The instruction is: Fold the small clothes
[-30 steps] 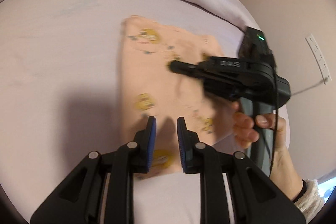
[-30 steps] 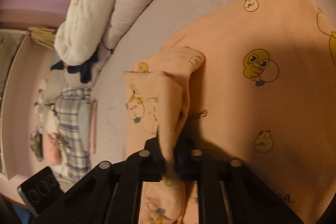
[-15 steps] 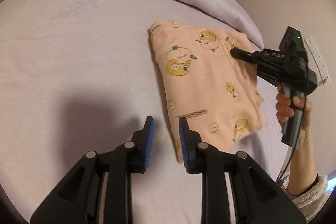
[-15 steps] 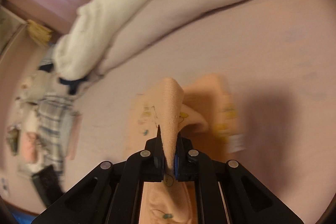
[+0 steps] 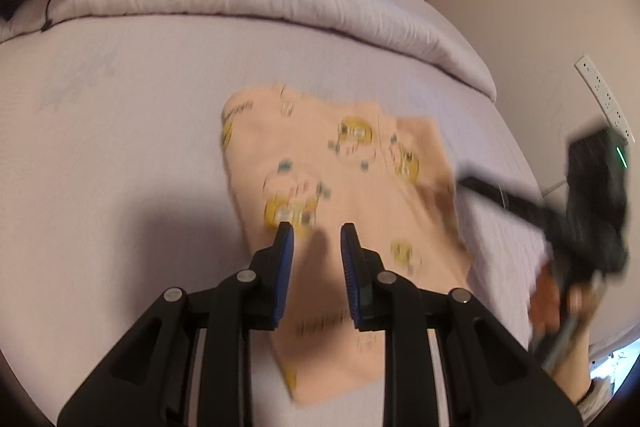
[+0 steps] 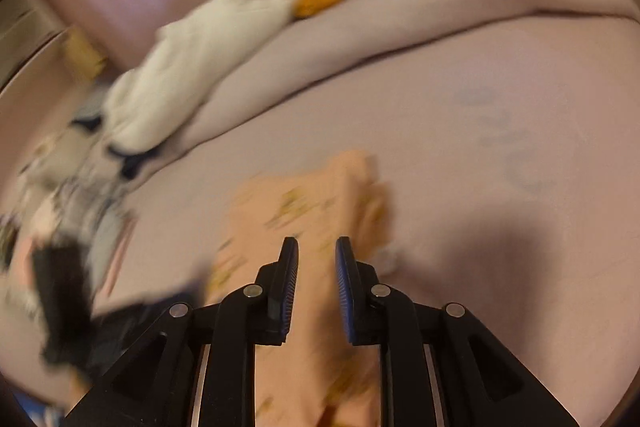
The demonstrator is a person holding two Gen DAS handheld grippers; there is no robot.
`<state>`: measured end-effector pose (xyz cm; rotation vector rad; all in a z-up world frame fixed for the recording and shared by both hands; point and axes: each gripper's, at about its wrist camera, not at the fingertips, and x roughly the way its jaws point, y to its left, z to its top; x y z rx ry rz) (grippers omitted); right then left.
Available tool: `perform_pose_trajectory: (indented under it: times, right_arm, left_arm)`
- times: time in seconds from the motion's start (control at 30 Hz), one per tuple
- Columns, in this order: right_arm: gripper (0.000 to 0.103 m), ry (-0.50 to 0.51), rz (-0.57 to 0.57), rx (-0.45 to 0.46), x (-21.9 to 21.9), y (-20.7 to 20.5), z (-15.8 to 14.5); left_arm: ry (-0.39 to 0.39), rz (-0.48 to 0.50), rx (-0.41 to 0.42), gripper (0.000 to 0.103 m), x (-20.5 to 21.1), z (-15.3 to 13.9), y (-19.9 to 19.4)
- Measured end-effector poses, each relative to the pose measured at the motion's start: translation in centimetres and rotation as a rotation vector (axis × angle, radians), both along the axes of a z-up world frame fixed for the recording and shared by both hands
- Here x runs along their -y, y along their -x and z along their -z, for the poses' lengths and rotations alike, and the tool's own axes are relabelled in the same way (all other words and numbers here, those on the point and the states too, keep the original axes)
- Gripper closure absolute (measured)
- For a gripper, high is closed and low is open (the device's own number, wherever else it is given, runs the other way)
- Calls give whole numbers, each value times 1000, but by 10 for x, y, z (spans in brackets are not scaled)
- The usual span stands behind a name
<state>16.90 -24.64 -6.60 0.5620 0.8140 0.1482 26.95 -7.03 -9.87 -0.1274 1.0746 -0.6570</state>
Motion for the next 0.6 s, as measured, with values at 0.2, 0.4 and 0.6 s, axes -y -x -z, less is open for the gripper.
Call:
perform_pose_trajectory:
  times: [0.2, 0.4, 0.6]
  right_arm:
    - [85, 69, -150, 22, -31, 31, 15]
    - [85, 169, -176, -91, -41, 32, 51]
    - [86, 169, -177, -91, -42, 37, 51]
  left_arm:
    - [-50, -46, 2, 89, 25, 22, -38]
    - [-98, -65, -14, 94, 38, 44, -54]
    - [-89, -54, -13, 94, 25, 29, -37]
